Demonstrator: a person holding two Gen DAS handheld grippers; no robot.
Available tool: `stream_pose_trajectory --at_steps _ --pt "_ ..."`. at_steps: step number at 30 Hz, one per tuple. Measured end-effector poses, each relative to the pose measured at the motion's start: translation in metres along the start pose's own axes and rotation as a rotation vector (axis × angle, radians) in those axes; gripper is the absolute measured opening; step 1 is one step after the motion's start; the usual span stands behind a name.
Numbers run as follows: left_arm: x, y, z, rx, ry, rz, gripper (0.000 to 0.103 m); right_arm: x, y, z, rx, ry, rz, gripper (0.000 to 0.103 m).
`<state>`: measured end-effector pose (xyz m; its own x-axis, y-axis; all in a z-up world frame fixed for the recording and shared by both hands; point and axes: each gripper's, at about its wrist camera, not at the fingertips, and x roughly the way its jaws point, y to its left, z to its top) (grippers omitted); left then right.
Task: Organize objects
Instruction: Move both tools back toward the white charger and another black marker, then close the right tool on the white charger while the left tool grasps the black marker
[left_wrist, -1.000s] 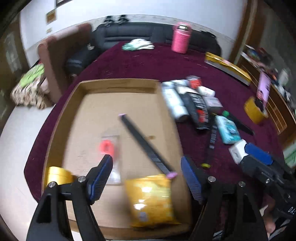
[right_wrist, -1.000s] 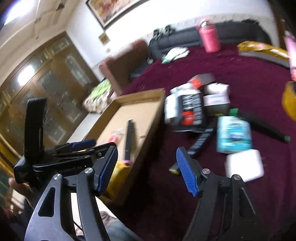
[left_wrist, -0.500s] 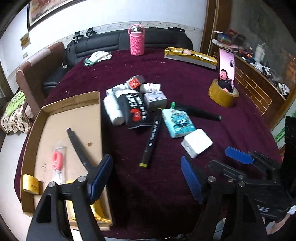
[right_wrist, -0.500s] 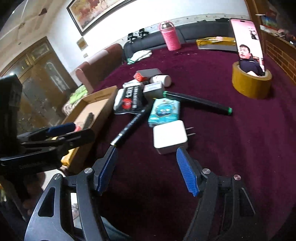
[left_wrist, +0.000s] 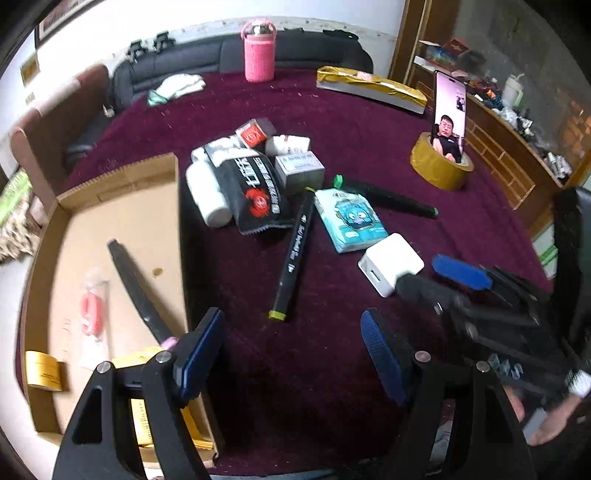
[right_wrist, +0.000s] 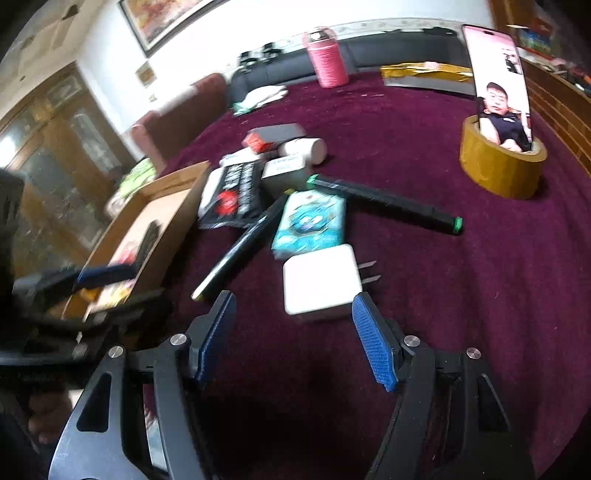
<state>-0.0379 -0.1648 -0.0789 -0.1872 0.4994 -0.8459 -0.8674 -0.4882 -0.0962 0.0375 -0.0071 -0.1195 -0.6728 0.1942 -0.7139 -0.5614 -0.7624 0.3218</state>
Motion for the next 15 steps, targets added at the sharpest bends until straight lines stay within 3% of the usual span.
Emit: stream_pose_trajectory --at_steps 5,10,14,15 --pt "0.007 0.010 0.000 -0.042 0.027 -0.024 0.076 0.014 0.007 0.012 -0.044 0.013 -0.081 0.067" --pt "0.013 0.021 0.004 -0.079 0.044 -0.024 0.076 0.025 0.017 0.010 -0.083 0.022 -0.074 0.064" --pt "0.019 0.024 0.008 -0.084 0.068 -0.013 0.076 0.027 0.022 0.010 -0.113 0.008 -0.102 0.052" --pt "0.021 0.023 0.008 -0.079 0.072 -0.006 0.076 0.028 0.023 0.010 -0.130 0.007 -0.127 0.044"
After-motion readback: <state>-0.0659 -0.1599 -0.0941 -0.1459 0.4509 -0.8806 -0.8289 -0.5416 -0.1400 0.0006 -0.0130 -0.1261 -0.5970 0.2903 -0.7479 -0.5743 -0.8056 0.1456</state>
